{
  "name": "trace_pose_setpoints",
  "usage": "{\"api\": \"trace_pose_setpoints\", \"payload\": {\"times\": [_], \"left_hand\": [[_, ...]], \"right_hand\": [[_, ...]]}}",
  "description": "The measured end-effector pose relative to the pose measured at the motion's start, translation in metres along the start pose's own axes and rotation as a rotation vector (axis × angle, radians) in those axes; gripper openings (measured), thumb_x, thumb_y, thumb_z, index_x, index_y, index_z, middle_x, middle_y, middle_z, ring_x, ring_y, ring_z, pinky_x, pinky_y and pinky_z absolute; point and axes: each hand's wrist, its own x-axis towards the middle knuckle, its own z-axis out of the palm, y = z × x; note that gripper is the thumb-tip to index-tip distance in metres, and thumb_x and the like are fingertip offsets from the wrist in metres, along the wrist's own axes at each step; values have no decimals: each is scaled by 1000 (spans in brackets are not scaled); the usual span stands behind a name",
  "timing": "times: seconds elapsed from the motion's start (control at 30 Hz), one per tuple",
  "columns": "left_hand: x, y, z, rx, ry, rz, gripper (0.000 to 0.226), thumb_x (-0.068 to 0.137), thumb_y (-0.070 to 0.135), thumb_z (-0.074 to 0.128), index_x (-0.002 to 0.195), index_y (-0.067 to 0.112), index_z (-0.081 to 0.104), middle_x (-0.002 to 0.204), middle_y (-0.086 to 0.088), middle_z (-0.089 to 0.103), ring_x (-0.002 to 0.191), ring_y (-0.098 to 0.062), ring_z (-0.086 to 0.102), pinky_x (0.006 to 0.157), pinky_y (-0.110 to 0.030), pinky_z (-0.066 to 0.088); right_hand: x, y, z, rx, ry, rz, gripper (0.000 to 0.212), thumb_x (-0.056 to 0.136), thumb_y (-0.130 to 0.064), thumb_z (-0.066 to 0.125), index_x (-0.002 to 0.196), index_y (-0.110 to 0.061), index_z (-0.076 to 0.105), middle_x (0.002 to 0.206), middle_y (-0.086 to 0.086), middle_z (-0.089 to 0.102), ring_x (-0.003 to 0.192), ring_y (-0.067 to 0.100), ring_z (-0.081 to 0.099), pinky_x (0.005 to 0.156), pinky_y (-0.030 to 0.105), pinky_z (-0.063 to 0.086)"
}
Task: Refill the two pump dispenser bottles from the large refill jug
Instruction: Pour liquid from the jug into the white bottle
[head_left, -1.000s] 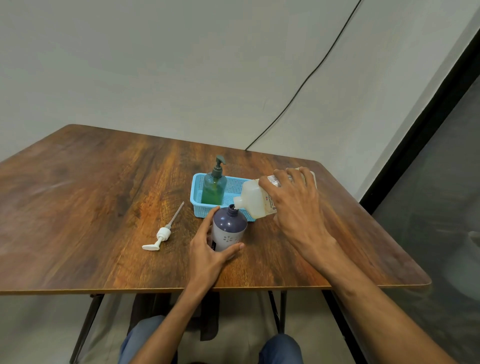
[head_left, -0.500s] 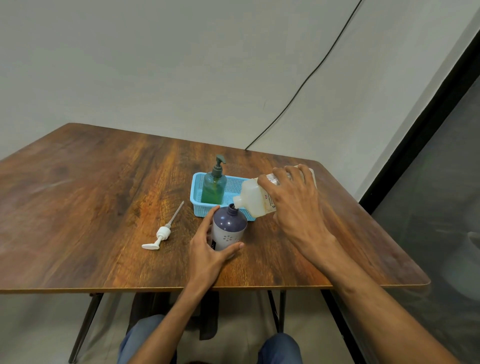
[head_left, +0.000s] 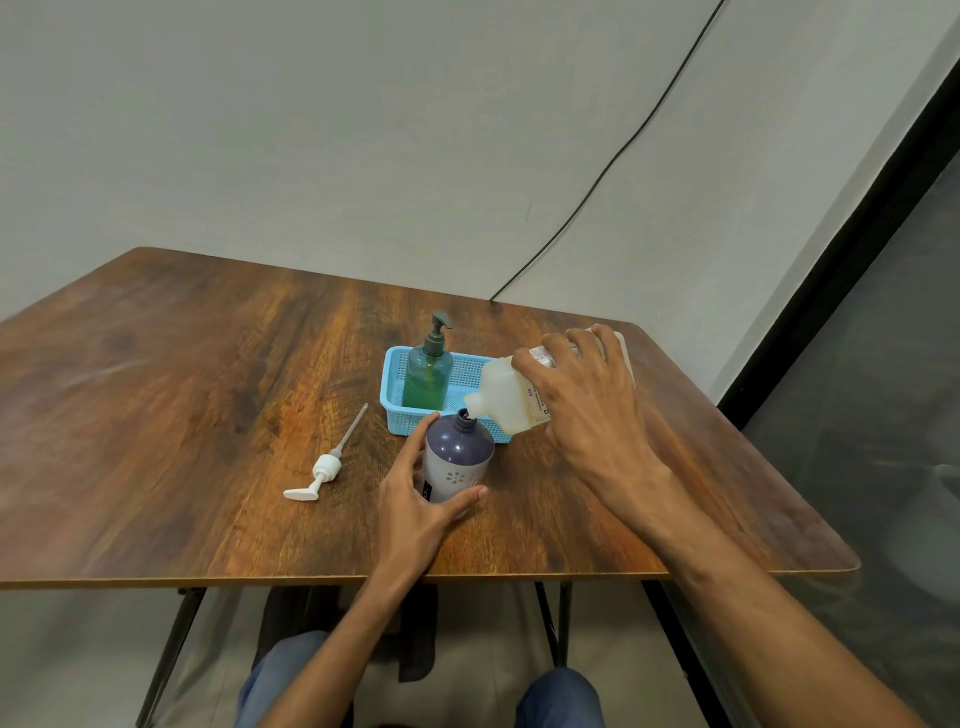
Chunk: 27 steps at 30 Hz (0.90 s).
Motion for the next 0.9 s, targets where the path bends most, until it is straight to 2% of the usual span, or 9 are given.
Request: {"api": "trace_pose_setpoints", "payload": {"times": [0.17, 0.47, 0.6, 0.73, 0.9], "left_hand": [[0, 1, 0, 1, 4, -6, 105, 62, 39, 93, 152, 27, 42, 146, 11, 54, 128, 5, 54, 98, -8, 46], [0, 2, 0, 10, 2, -5, 104, 62, 39, 94, 152, 30, 42, 146, 12, 55, 130, 1, 54, 102, -15, 48], [0, 2, 1, 11, 6, -11, 105, 62, 40, 93, 152, 29, 41, 146, 12, 54, 130, 3, 53, 99, -10, 47], [0, 3, 1, 11, 9, -16, 105, 63, 37, 94, 153, 29, 41, 147, 10, 54, 130, 0, 54, 102, -16, 49], [0, 5, 1, 6, 10, -18, 103, 63, 34, 94, 152, 27, 42, 147, 10, 54, 129, 3, 54, 98, -10, 47]], "right_hand": [[1, 0, -1, -3, 3, -7, 51, 78, -17, 73, 126, -22, 56, 124, 13, 60, 119, 37, 50, 111, 53, 26], [3, 0, -2, -21, 0, -23, 52, 77, -16, 73, 125, -21, 55, 124, 14, 59, 118, 38, 50, 111, 53, 27], [4, -1, -2, -35, -12, -22, 54, 77, -17, 75, 127, -22, 54, 127, 14, 59, 120, 37, 49, 111, 53, 27], [4, 0, -2, -21, -3, -19, 54, 77, -15, 76, 126, -21, 56, 126, 15, 59, 120, 39, 50, 111, 54, 27], [4, 0, -2, -37, -10, -24, 53, 80, -17, 73, 128, -22, 52, 127, 13, 58, 121, 37, 48, 111, 52, 26]]}}
